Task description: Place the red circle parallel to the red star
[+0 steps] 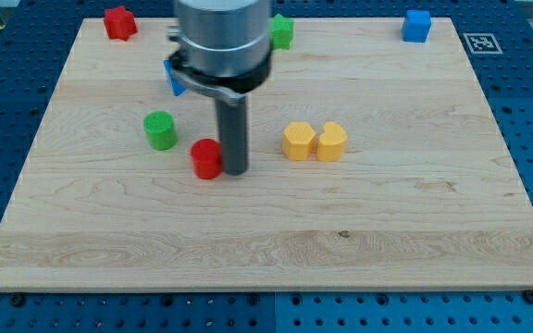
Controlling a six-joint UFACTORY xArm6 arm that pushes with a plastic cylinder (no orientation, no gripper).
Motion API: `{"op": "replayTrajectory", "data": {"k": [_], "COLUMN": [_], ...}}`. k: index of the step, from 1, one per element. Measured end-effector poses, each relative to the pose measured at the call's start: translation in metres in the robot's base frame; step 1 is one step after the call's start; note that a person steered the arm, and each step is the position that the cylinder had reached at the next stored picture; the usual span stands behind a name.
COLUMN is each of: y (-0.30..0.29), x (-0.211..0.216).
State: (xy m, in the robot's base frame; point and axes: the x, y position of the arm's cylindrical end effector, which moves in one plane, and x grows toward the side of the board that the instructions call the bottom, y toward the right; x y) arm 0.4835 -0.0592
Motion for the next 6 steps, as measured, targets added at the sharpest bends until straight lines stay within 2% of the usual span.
{"op": "replayTrajectory", "data": {"k": [4, 5, 6], "y": [-0.127, -0.145, -0.136], "x": [-0.007, -0.022, -0.023]}}
